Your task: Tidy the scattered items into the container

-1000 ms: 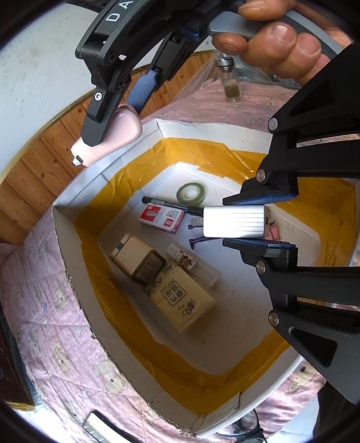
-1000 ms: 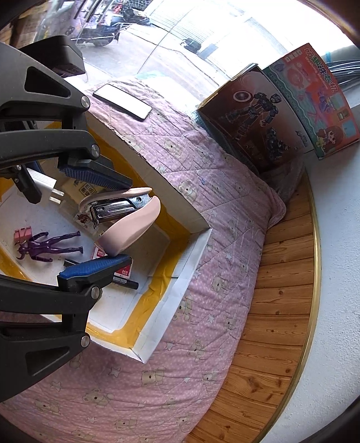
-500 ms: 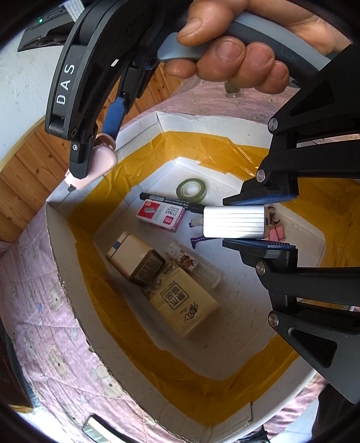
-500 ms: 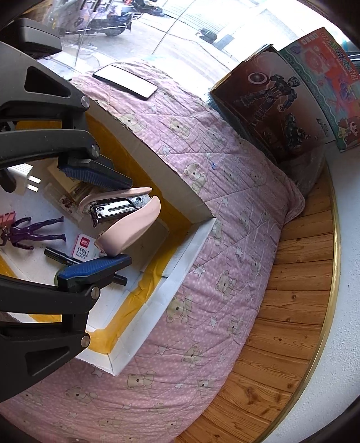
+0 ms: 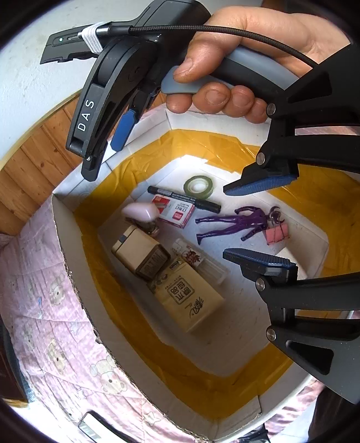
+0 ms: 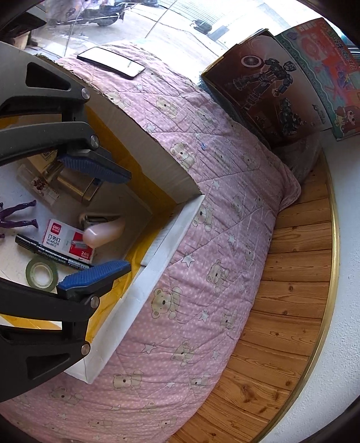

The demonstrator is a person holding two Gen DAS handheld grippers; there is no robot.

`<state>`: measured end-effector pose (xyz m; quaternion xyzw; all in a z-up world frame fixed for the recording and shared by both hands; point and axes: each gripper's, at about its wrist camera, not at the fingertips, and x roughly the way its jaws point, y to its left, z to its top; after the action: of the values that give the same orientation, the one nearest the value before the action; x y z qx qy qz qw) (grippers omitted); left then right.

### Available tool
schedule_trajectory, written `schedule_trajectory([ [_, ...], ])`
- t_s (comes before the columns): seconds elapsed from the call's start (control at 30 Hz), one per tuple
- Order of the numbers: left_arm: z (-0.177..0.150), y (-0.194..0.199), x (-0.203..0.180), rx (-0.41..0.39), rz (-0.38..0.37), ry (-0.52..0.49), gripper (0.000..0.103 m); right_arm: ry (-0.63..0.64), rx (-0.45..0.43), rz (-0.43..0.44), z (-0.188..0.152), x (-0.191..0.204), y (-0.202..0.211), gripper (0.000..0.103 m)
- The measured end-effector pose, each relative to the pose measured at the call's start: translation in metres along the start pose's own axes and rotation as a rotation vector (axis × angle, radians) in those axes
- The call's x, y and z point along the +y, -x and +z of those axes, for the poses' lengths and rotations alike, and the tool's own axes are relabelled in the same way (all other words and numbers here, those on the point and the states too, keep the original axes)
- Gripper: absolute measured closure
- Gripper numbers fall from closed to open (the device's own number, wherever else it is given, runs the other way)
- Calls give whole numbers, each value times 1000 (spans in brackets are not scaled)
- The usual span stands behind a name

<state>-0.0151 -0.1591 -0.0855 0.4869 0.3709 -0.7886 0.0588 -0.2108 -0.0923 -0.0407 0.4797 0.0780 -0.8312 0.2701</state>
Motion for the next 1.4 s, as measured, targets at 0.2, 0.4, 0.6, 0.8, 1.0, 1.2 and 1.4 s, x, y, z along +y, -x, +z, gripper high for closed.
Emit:
schedule_trajectory([
  [0.2, -6, 7, -17, -31, 17, -74, 59, 3, 28, 20, -13, -3, 11, 42],
  [0.4, -15, 24, -33, -125, 89, -169, 58, 100, 61, 7, -39, 1, 39, 36],
  [0.6, -26, 46, -43, -220, 144, -241, 57, 203, 64, -37, -69, -3, 76, 33],
  [0.8, -36, 59, -45, -272, 177, -273, 57, 242, 70, -68, -102, -8, 104, 32],
  [1.0, -46, 68, -45, -290, 173, -293, 57, 393, 102, -98, -143, 11, 124, 32],
  [1.2, -57, 81, -47, -350, 166, -335, 36, 555, 139, -157, -184, 30, 133, 27],
  [1.4, -70, 94, -43, -381, 136, -327, 36, 524, 155, -175, -204, 27, 134, 27],
])
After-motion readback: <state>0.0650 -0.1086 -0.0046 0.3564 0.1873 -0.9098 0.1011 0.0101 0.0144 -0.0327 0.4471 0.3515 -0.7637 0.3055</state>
